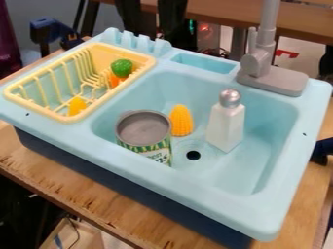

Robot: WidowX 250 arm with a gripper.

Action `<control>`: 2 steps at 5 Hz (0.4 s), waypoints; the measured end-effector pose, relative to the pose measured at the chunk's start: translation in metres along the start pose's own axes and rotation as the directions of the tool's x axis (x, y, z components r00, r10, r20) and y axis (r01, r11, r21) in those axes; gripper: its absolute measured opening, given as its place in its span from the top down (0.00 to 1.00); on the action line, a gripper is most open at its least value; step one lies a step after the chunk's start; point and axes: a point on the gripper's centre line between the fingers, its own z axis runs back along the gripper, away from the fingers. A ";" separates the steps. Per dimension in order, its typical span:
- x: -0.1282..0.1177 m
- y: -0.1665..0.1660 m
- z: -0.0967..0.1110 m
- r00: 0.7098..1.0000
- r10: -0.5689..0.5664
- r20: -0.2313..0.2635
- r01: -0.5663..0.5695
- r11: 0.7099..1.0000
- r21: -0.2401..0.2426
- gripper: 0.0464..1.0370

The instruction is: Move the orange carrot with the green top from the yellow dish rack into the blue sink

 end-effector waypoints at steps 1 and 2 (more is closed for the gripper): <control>-0.002 -0.002 -0.008 1.000 -0.006 -0.027 0.005 1.000 -0.008 0.04; -0.001 0.012 -0.009 1.000 -0.028 -0.015 0.027 0.999 -0.042 0.04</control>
